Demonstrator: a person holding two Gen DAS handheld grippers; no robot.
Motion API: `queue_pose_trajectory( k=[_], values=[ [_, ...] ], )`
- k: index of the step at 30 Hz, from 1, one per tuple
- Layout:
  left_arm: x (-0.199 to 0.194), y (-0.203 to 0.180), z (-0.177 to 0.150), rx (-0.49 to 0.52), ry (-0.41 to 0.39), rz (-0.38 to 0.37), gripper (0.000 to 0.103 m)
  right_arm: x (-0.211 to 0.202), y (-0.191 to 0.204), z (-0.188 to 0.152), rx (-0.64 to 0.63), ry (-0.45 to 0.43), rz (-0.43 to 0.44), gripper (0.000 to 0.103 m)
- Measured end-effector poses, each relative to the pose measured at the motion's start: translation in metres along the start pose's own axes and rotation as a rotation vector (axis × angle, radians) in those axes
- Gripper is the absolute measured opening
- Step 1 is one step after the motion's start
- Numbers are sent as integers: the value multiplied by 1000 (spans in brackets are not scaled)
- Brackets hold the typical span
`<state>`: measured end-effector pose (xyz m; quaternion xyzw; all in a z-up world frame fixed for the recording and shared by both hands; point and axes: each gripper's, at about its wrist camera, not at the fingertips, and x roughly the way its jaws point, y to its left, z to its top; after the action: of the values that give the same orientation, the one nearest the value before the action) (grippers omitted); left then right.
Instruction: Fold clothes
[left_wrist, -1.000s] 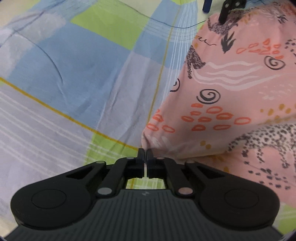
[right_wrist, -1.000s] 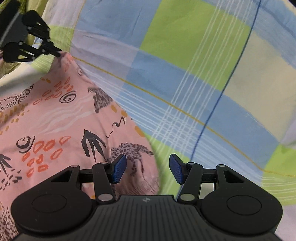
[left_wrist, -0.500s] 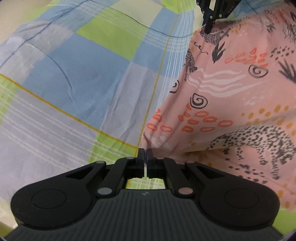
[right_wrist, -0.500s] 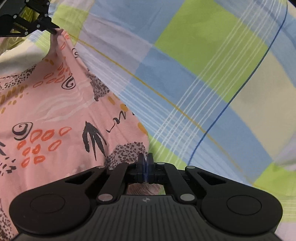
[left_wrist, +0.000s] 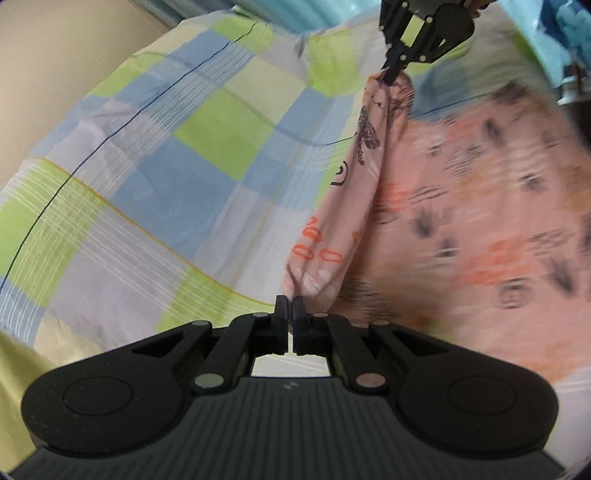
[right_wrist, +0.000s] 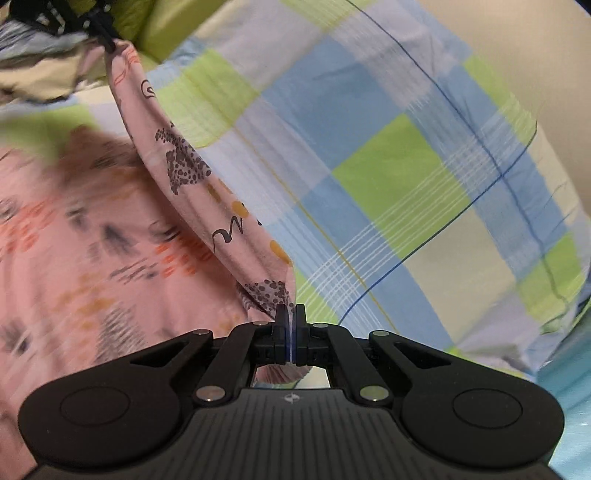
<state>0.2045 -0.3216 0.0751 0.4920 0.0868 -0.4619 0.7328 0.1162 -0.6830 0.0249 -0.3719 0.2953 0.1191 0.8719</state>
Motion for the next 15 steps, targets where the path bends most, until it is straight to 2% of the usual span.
queue_pose_trajectory(
  k=[8, 15],
  values=[
    [-70, -85, 7, 14, -15, -96, 1, -69, 56, -21, -88, 24, -10, 0],
    [-87, -152, 14, 6, -22, -173, 1, -80, 105, -55, -177, 77, -9, 0]
  ],
)
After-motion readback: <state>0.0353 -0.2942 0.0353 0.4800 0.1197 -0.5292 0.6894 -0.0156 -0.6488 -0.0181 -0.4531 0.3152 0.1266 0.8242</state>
